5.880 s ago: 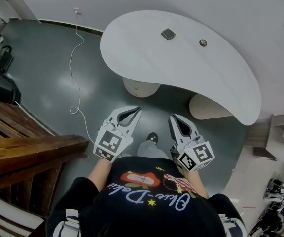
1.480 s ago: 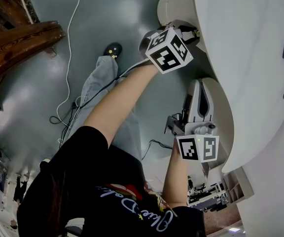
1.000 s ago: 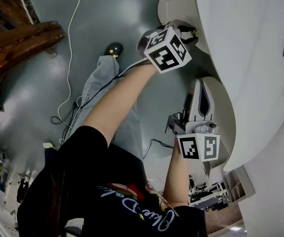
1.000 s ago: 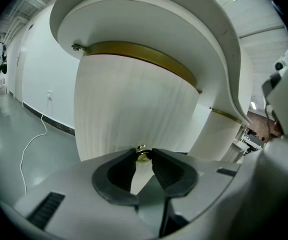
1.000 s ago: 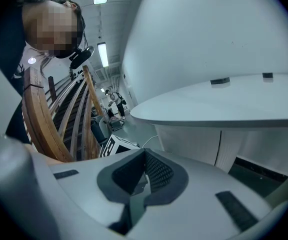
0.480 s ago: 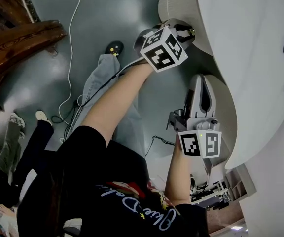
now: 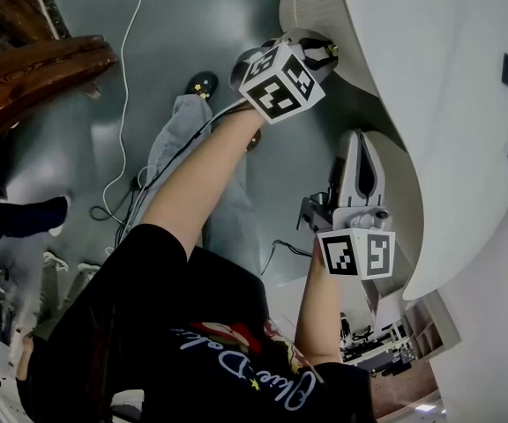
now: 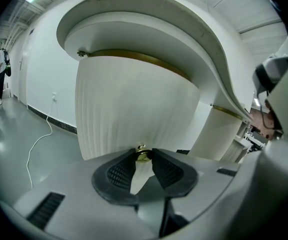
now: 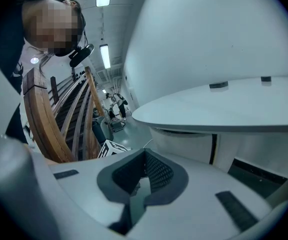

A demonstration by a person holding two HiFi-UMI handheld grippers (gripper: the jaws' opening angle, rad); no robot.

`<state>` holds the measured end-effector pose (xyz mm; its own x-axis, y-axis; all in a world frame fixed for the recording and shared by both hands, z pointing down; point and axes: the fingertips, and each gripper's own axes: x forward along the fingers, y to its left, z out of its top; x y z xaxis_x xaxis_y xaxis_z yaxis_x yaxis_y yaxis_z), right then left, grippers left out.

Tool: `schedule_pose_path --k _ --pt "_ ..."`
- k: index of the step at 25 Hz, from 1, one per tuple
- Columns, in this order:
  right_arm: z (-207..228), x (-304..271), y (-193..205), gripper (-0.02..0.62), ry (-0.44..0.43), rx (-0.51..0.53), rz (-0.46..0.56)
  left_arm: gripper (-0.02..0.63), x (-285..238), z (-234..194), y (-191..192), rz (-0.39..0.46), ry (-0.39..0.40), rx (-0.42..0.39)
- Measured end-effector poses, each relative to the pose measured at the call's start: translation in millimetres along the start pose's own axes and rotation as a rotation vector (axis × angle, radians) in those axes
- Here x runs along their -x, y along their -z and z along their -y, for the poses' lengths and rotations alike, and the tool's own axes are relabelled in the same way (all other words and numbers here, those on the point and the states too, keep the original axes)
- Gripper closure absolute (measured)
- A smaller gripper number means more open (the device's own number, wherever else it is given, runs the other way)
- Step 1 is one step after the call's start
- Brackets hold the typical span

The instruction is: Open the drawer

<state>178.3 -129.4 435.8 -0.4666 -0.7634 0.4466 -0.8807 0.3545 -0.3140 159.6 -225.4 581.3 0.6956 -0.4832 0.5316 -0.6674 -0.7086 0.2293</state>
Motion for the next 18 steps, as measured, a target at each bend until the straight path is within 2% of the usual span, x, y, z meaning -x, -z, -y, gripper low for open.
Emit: schedule_pose_path --k 13,18 --pt "-0.8 28.4 9.6 0.595 -0.032 0.000 0.019 0.506 16.2 7.5 11.7 0.000 -0.045 0.023" --pt "-1.3 36.8 13.1 0.595 -0.016 -0.017 0.025 0.506 20.3 6.4 16.9 -0.020 -0.050 0.028"
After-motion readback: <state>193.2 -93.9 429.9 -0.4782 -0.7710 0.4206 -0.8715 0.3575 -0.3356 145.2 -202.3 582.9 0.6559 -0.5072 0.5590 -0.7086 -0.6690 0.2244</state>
